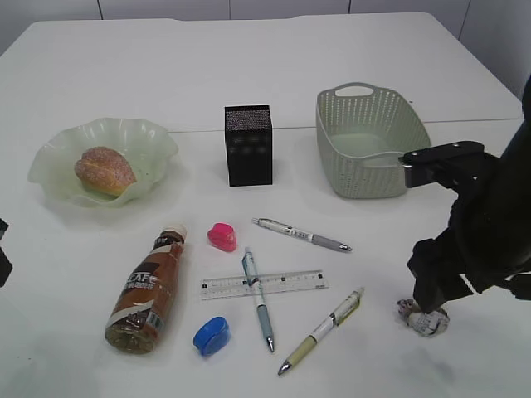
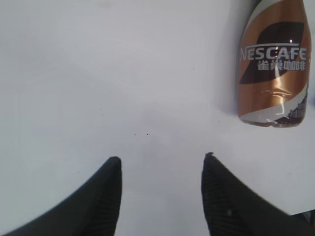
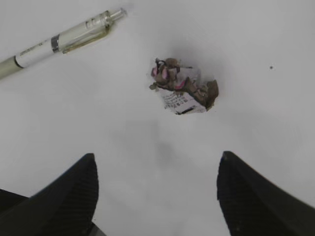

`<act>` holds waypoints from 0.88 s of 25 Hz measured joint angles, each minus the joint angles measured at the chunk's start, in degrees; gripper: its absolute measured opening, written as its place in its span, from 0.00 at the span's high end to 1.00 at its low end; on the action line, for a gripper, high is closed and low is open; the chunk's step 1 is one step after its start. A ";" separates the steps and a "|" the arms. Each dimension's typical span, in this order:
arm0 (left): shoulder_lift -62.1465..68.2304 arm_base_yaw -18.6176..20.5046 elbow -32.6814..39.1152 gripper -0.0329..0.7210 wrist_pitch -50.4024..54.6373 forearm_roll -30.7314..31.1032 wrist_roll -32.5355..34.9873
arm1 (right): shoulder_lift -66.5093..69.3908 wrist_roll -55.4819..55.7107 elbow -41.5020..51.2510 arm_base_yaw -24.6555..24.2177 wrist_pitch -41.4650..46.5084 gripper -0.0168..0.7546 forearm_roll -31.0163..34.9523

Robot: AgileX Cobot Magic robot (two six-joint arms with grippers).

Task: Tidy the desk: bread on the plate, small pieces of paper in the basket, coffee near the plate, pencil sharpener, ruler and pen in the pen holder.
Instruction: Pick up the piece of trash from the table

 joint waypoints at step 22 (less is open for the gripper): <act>0.00 0.00 0.00 0.45 -2.07 0.00 0.00 | 13.13 3.29 -0.33 0.00 -11.78 0.26 -4.47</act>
